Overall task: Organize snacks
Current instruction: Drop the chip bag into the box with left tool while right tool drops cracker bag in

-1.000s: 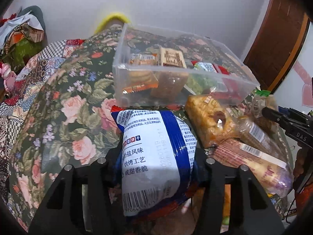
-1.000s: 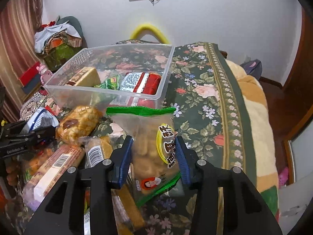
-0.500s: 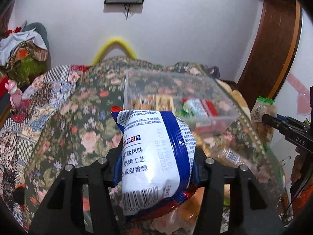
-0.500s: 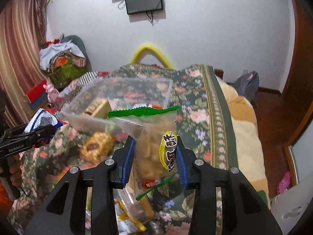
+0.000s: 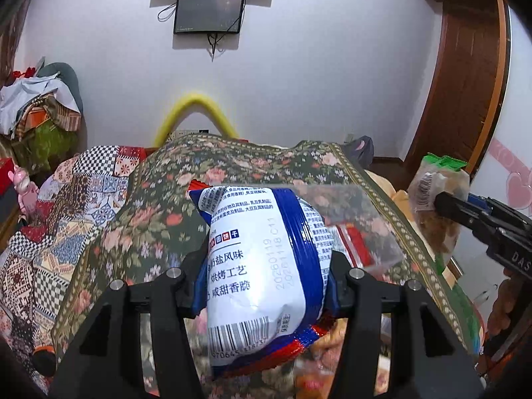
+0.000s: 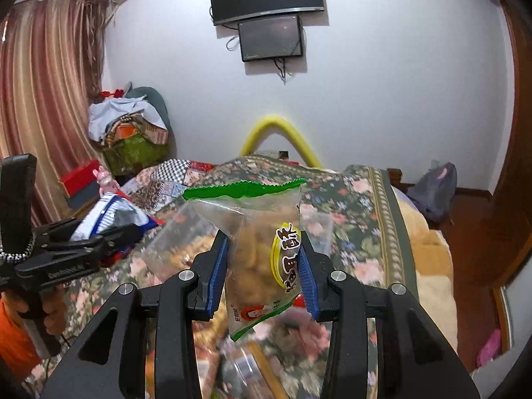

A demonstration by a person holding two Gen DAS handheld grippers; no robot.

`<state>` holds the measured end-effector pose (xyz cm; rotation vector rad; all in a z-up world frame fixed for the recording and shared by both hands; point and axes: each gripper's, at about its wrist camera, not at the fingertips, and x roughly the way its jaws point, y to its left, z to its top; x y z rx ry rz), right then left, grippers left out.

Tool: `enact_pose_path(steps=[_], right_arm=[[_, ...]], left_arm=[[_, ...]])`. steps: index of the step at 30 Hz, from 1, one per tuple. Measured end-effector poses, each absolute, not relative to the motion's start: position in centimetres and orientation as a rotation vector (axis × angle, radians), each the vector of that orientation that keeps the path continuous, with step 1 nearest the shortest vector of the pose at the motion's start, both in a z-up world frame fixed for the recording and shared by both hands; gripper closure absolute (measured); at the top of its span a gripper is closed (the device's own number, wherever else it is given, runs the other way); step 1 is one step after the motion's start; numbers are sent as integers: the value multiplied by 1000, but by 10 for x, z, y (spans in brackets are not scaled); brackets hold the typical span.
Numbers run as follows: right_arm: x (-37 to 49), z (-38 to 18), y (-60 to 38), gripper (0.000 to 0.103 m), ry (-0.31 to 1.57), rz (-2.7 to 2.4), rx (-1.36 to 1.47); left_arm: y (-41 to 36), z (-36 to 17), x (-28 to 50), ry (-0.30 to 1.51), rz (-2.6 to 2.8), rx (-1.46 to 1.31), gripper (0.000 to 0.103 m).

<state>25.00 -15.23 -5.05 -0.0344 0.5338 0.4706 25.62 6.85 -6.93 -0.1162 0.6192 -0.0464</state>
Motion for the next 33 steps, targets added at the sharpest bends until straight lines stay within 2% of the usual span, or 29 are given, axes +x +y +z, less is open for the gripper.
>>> enact_pose_path(steps=[9,21,33], right_arm=[[283,-61,-117,67,576,484,-27],[332,-100,-91,67,754,475,-75],[344,-118,-87,64,831,464,-101]], left_arm=[[69,-86,306,668,-12,-90,50],[72,-123,359,773,-6,-88,49],[79,-140,373,830,10,-110,43]])
